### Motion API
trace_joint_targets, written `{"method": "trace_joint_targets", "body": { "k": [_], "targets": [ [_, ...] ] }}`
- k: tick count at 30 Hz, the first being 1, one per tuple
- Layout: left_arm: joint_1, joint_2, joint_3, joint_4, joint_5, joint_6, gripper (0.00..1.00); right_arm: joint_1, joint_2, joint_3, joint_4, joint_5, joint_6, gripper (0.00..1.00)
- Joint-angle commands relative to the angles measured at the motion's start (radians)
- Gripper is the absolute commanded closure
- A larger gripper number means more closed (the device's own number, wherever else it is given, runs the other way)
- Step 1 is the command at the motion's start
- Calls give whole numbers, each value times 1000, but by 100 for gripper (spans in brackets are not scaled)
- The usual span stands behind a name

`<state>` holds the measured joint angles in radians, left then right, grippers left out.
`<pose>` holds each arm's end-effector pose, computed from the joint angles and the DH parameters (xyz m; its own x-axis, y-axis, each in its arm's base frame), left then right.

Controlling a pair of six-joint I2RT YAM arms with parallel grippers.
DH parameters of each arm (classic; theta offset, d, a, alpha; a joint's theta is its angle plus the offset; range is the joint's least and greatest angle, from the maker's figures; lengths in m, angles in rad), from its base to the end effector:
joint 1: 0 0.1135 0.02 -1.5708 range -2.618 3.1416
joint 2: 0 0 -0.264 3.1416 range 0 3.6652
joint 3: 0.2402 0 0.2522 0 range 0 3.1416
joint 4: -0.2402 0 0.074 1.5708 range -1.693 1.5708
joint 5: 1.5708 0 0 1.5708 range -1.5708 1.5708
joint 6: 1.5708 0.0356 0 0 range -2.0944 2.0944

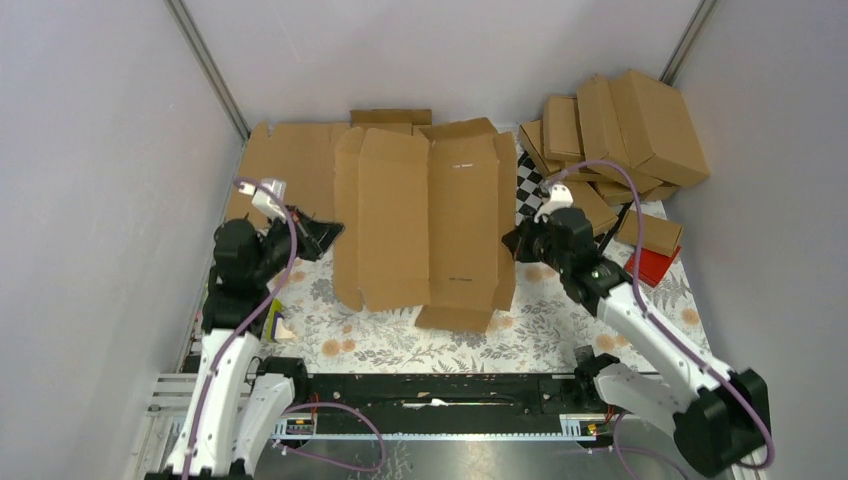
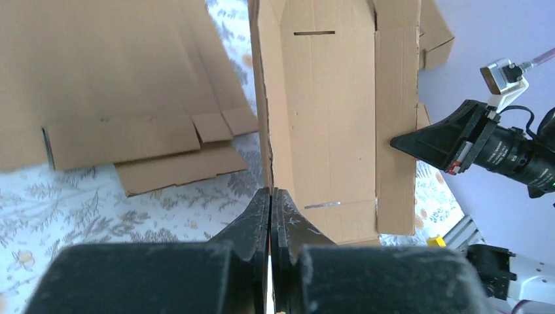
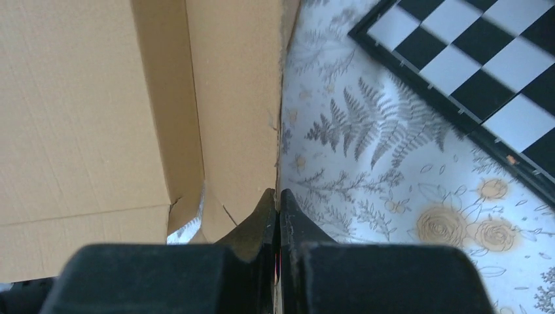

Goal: Fold the paper box

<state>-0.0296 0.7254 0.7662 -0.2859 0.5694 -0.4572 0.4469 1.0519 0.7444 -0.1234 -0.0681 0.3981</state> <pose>0.1650 -0.0241 0.3334 -0.4594 -0.3583 -0.8127 0.3844 0.7447 -0.5456 0.2156 0.1060 0.2800 -0.5360 0.1720 -0.8265 -0.3028 0.8747 0.3784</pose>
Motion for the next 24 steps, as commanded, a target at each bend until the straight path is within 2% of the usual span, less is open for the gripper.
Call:
{"method": "trace_joint_targets", "body": {
  "k": [1,3,5,7,13,18,21,24],
  "targets": [
    [-54,-135,-91,150,-91,2,100,23,-170,-165,344,176,-18,100],
    [-62,-166,-143,183,-103,-15,100,23,-195,-234,395,235,-29,100],
    [-68,-187,-189,212,-94,-30,100,22,-181,-266,396,240,-39,94],
    [-85,-203,-214,232,-87,-33,100,22,-160,-299,408,230,-39,92],
    [-139,-235,-208,250,-38,3,100,23,-158,-399,498,191,12,91],
    [-153,-280,-231,250,-61,15,100,27,-167,-445,549,221,-58,91],
    [-153,-248,-174,232,-130,-34,100,27,-167,-434,543,257,-76,91],
    [-153,-142,-46,153,-177,-73,100,27,-183,-426,544,297,-101,91]
  ]
}}
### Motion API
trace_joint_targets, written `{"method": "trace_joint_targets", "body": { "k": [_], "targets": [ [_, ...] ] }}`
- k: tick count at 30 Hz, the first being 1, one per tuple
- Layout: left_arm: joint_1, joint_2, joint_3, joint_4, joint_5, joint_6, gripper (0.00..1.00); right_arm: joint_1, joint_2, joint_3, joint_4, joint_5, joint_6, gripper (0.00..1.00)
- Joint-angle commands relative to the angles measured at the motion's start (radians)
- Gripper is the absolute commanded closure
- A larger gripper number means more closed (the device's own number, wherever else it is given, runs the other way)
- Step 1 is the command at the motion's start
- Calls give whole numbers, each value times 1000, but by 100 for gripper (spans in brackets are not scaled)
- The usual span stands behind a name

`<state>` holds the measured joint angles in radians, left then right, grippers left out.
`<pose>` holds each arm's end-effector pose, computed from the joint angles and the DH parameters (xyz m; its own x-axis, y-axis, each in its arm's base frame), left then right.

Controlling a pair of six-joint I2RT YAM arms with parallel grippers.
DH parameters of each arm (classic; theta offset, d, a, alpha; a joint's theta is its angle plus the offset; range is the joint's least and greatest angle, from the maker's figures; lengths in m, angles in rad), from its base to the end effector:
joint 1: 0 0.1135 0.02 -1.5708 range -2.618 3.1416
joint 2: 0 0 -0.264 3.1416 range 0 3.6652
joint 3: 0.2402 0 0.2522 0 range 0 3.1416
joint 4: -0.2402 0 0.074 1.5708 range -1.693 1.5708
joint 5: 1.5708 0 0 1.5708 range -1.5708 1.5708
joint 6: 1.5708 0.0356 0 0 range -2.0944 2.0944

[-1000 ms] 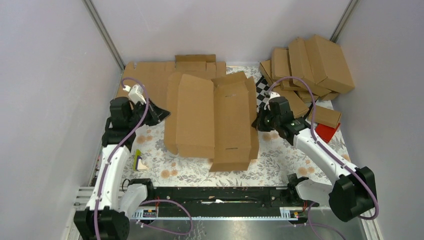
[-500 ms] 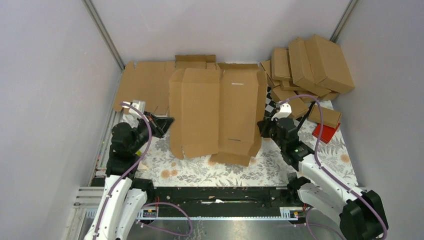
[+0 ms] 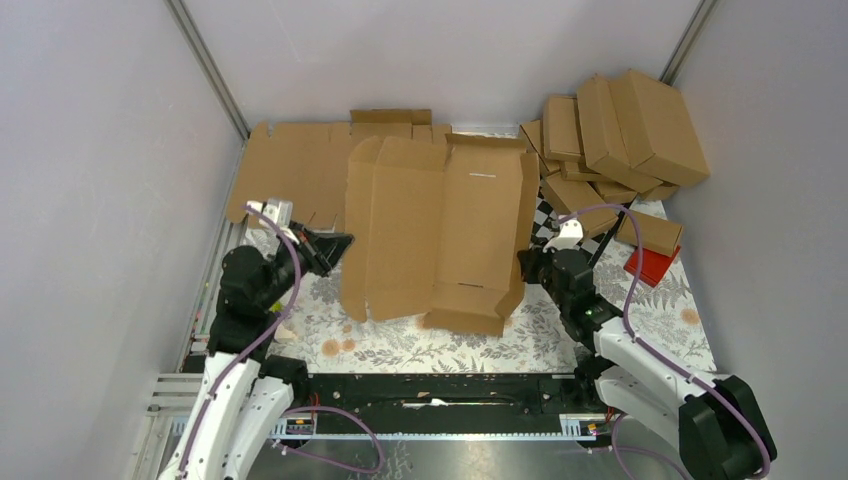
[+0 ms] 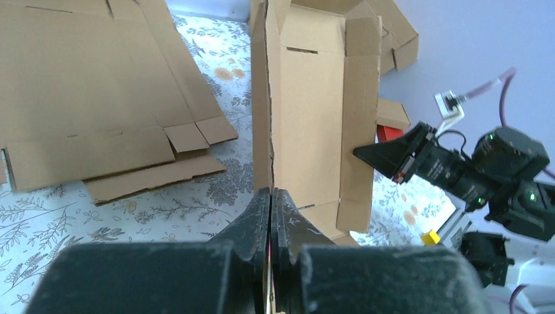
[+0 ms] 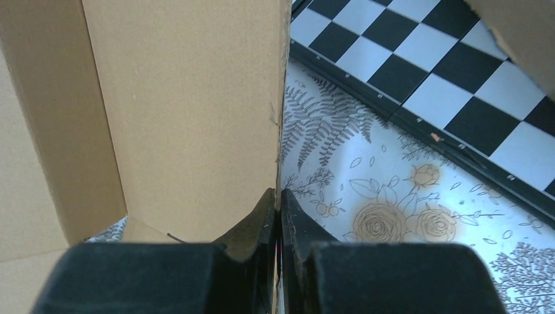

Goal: Fold the paper box

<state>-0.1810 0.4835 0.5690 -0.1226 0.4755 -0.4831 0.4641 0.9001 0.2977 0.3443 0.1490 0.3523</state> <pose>0.1257 -0.0396 0.3130 -0.3157 -0.3621 -0.8771 0.5233 0.7046 -0.4792 0.1788 0.0836 0.2031 -0.3227 0.2201 -0.9206 -0.2162 0.9297 0.2981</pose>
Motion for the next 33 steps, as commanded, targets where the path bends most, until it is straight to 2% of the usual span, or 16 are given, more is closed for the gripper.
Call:
{"method": "trace_joint_targets", "body": {
  "k": [1,5,11,14,22,29,30,32,33],
  "targets": [
    [-2,139,201,-51,-96,-48,100,10,-41,21,75,96,-69,92],
    [-1,271,332,-164,-110,-31,100,10,-84,15,58,173,-118,93],
    [-1,322,335,-161,-100,-90,100,10,-133,44,-2,210,-136,94],
    [0,338,323,-180,-137,-35,100,10,-131,57,-11,204,-148,95],
    [-1,204,145,-89,-223,158,100,10,-78,11,51,165,-133,96],
    [-3,160,87,-95,-181,199,100,10,4,6,41,154,-69,93],
    [-3,153,81,-90,-175,199,100,10,5,3,44,147,-61,90],
    [-4,129,72,-82,-179,206,100,10,5,10,26,129,-46,69],
    [-4,117,66,-80,-186,209,100,10,5,24,0,121,-40,54]
  ]
}}
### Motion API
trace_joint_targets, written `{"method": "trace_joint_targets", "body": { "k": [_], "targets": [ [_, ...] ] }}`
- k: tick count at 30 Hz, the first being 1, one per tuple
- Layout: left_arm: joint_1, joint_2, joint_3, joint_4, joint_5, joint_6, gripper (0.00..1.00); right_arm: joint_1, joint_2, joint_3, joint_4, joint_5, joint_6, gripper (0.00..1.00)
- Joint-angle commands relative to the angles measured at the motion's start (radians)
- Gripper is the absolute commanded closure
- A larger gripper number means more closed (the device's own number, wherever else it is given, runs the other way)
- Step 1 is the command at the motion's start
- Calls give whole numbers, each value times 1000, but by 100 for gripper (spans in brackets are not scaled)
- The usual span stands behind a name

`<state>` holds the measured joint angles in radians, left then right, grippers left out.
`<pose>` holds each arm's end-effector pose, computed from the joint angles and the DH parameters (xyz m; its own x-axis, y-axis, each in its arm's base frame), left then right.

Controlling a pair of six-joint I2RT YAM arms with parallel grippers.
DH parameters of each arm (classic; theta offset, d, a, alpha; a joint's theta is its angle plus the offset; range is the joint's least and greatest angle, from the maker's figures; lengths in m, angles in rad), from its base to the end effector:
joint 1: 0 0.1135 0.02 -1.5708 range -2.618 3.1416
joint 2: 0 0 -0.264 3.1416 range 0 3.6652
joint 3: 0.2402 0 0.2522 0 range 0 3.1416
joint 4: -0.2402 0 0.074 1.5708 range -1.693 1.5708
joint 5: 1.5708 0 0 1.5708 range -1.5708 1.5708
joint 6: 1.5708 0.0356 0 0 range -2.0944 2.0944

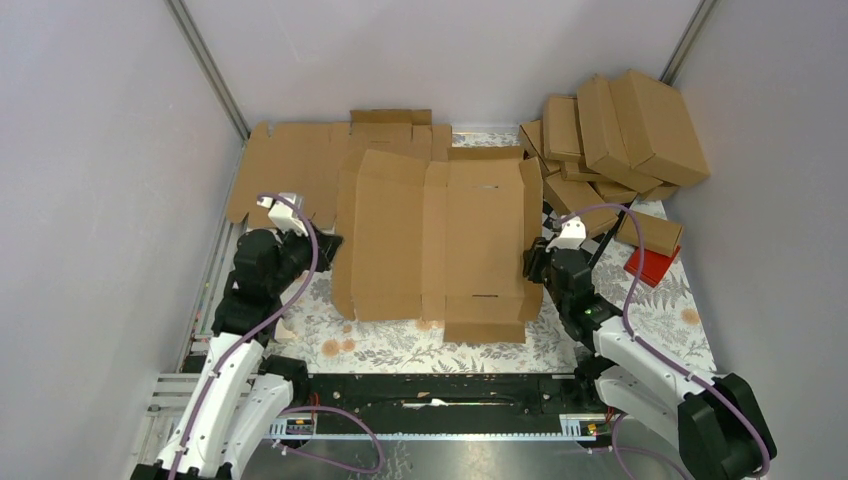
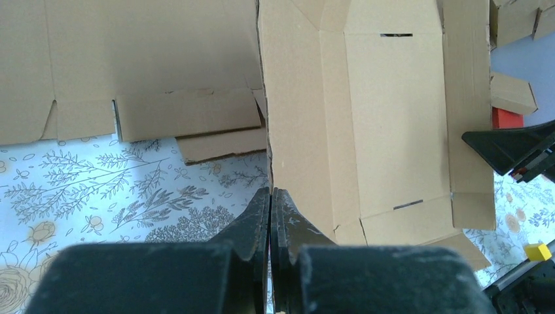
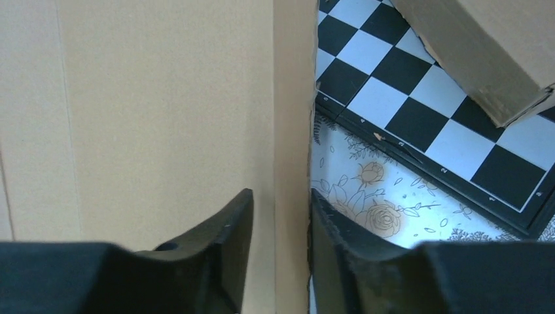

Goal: Fold the paper box

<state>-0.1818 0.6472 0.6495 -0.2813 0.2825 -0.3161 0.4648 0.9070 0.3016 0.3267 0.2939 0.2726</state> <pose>0.1538 -0.0384 0.3034 -0.3933 -0.2312 -0.8898 0.3313 0.8672 -0.3718 0.1806 0.0790 0.2016 -0.2853 0.1452 -0.9474 -0.1072 0.9774 0.1821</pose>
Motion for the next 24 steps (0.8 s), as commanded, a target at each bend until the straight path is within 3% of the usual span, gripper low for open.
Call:
{"method": "trace_joint_targets", "body": {
  "k": [1,6,12,16,24],
  "targets": [
    [-5,-59,-16,79,-1,46,100,9,-7,39,-22,-33,45,46],
    [-10,-113,-49,100,-7,41,100,9,-21,176,-372,-77,101,21],
    [-13,-161,-67,116,19,22,100,10,-5,272,-654,-252,175,23],
    [-15,-165,-67,117,27,8,100,74,30,356,-775,-276,190,22],
    [-16,-215,-88,148,6,-62,100,339,232,445,-743,-351,283,28]
  ]
}}
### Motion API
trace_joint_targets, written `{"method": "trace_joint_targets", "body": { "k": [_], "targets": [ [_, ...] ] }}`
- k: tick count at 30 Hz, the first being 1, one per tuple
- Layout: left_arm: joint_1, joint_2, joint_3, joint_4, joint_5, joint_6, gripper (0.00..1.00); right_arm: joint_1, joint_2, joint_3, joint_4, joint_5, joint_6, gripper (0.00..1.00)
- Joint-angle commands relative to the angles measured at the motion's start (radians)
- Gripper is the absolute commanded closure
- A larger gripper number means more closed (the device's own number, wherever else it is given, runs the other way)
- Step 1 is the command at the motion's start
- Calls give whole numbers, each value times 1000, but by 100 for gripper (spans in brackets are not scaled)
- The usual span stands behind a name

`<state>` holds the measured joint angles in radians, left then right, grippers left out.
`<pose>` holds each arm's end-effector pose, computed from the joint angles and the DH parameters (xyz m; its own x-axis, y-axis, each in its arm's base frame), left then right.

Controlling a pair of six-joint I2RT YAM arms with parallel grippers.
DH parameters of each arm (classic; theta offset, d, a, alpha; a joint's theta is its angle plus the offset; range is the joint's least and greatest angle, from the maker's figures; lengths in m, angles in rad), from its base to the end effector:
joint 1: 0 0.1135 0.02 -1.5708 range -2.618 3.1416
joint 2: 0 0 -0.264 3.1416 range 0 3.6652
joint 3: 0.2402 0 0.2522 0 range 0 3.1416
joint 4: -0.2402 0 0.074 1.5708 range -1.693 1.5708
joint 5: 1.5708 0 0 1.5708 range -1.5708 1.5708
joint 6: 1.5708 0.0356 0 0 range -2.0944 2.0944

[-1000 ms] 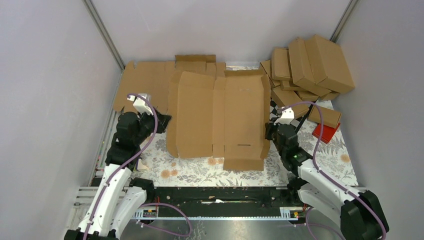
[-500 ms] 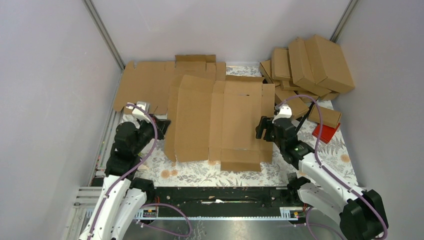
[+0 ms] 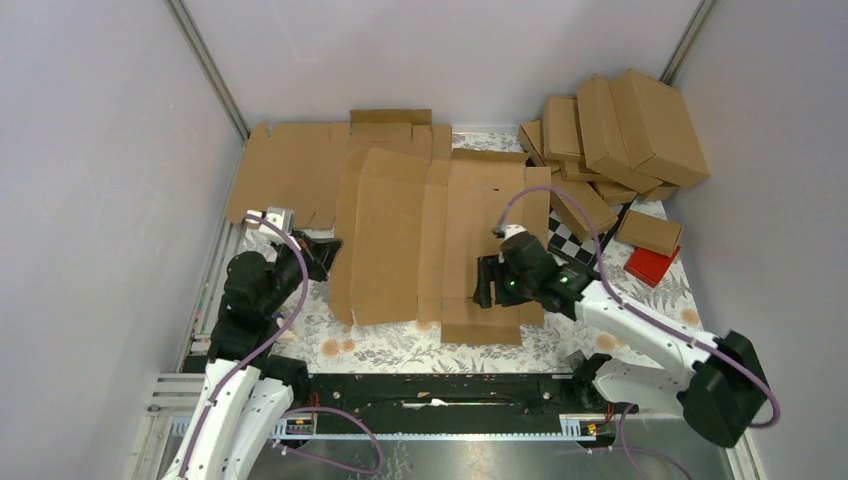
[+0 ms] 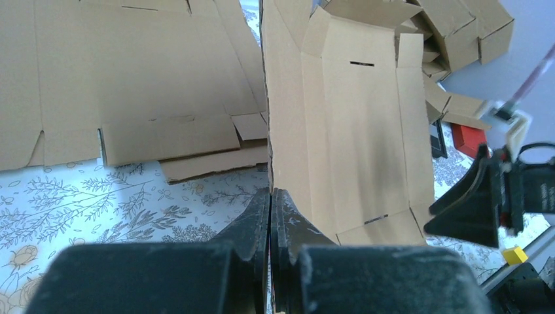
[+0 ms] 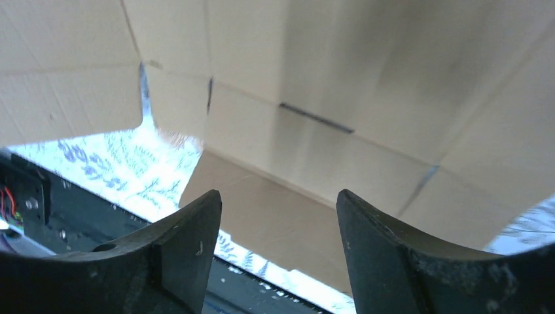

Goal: Fold the paper box

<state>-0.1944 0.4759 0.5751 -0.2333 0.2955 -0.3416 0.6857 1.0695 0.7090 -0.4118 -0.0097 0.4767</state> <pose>0.1258 -0.0353 0.3040 -0.2804 -0.2714 -0.9207 0.3970 0.8405 -0.3687 0.1716 0.1408 0.2383 -0.7729 -0.0395 -0.6333 -0.3195 0.8865 0.3347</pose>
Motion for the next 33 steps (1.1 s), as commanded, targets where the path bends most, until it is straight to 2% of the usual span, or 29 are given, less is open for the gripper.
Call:
{"method": "trace_joint_targets", "body": {
  "k": [1,7,13,17,20,23,24,26,28,31,33],
  "targets": [
    [-3,-52,-19,106,-12,-41,100,153,86,30,29,-36,98,29],
    [-4,-60,-29,116,17,-42,100,195,154,-84,217,-18,190,39],
    [-4,-27,-19,110,79,-50,100,194,211,-136,212,96,174,52],
    [-4,-31,-24,108,103,-56,100,194,243,-167,211,106,183,72],
    [-4,-33,-21,103,118,-66,100,195,271,-186,211,126,184,78],
    [-4,-5,4,46,60,-97,100,193,297,-186,196,158,174,80],
    [-4,22,17,7,-6,-116,93,193,303,-177,176,181,169,82],
    [-4,96,51,-68,-122,-167,69,193,300,-171,154,201,152,85],
    [-1,193,77,-105,-153,-193,52,193,289,-175,152,200,141,85],
    [30,382,140,-122,-111,-193,42,193,278,-178,153,186,127,85],
    [100,517,182,-114,-23,-200,39,192,275,-178,152,180,118,85]
  ]
}}
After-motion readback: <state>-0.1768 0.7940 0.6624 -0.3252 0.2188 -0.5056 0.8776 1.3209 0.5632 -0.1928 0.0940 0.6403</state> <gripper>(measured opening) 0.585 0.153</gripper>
